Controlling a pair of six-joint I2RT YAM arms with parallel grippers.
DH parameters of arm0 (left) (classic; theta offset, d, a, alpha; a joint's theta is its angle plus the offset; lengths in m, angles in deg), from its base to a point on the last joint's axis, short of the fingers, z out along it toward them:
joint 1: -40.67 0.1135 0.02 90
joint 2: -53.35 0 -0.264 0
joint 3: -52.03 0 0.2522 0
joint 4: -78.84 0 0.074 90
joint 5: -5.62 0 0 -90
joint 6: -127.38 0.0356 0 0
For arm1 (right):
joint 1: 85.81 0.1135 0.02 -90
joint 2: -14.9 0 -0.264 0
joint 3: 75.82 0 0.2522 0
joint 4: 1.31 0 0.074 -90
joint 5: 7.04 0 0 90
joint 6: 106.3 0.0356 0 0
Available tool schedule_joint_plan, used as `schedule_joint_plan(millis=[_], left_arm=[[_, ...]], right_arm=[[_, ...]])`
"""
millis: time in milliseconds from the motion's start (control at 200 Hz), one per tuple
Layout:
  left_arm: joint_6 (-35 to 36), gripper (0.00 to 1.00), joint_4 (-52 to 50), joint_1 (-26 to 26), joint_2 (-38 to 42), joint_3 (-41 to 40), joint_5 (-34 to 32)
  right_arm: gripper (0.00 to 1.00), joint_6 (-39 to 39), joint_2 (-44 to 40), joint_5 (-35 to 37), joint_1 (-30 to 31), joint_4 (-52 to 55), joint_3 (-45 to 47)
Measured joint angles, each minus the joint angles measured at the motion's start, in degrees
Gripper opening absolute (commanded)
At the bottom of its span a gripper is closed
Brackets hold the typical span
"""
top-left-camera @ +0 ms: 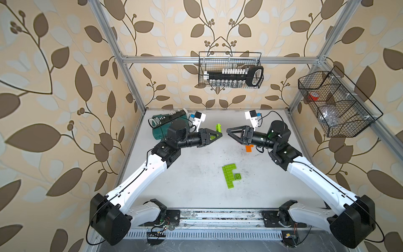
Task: Assemble a small pinwheel with lego
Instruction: Adjust the lego brick at the center of the board.
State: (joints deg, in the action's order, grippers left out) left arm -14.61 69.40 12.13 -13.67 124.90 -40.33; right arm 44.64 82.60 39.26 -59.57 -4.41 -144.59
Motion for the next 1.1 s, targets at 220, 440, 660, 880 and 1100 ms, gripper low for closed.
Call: schedule_joint_plan(millis=[220,440,660,880,1100], left_arm=[[-1.0,0.0,3.2,-0.5,0.0,0.0,3.8],[-1.0,0.0,4.3,-1.6,0.0,0.0,5.3],[-1.0,0.0,4.7,-1.9,0.1,0.0,5.5],[-1.0,0.0,5.1,-1.9,1.1,0.0,5.5],[-1.0,0.0,6.1,-1.9,1.5,0.0,5.6]], right_arm=[[0.71,2.7,1.9,-1.5,2.3,-3.3,-0.6],[0.54,4.5,3.0,-2.1,2.8,-4.8,-1.4],[0.44,5.6,3.1,-2.4,2.9,-6.1,-1.9],[0.37,7.5,3.3,-2.4,2.9,-8.3,-1.9],[0.31,10.5,4.2,-2.4,2.9,-12.5,-1.6]])
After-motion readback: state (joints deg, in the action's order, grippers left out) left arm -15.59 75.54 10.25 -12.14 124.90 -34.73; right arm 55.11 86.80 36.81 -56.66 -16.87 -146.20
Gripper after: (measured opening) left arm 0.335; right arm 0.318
